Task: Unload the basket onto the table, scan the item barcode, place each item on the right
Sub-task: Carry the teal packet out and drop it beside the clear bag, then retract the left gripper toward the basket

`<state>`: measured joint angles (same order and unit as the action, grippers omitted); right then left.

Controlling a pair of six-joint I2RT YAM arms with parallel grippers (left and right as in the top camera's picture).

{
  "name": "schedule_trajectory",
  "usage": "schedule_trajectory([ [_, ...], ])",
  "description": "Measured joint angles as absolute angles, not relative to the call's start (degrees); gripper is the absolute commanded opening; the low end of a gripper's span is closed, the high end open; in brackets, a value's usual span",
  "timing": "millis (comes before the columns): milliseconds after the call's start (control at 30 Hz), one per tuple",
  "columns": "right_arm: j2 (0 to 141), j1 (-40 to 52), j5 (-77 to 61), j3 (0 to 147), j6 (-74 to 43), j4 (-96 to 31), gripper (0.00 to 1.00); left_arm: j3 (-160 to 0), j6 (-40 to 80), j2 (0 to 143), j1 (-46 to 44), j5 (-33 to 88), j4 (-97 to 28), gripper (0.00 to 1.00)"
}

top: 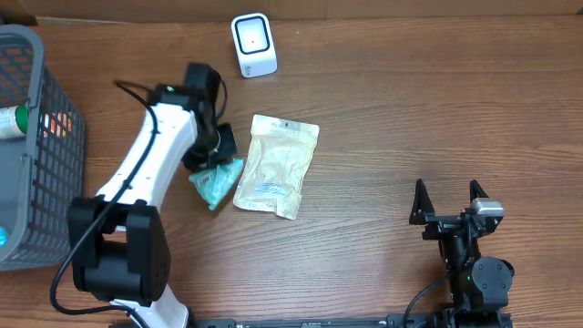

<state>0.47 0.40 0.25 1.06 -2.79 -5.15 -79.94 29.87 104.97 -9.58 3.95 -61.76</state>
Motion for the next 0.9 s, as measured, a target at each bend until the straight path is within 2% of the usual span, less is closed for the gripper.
schedule_trajectory([
  [33,0.5,0.4,0.2,1.1,-2.8,-5.2,1.0,-78.8,31.7,105.0,-9.7,3.4,-61.3,0.1],
  [100,0.5,0.4,0.3,1.1,-2.7,-5.2,1.0,-77.5,34.4,105.0,-9.7,2.9,-60.5,0.61],
  [133,0.5,0.4,0.3,1.1,-2.8,-5.1,1.0,-77.3,35.5,105.0,-9.7,2.7,-60.3,0.76],
  [167,0.5,0.4,0.3,1.1,-2.8,-5.1,1.0,-77.2,36.4,105.0,-9.7,2.7,-60.3,0.88],
  [200,0.5,0.4,0.3,1.1,-2.7,-5.1,1.0,-77.2,37.1,105.0,-9.7,2.7,-60.1,0.94],
  [300,0.5,0.4,0.3,1.1,-2.8,-5.1,1.0,-77.2,37.9,105.0,-9.7,2.7,-60.1,0.98],
  [500,0.5,0.4,0.3,1.1,-2.8,-5.1,1.0,-81.2,37.7,105.0,-9.6,2.7,-64.1,0.95],
  [900,0.5,0.4,0.3,1.1,-2.8,-5.1,1.0,-113.9,29.3,104.9,-5.1,1.7,-85.4,0.96],
])
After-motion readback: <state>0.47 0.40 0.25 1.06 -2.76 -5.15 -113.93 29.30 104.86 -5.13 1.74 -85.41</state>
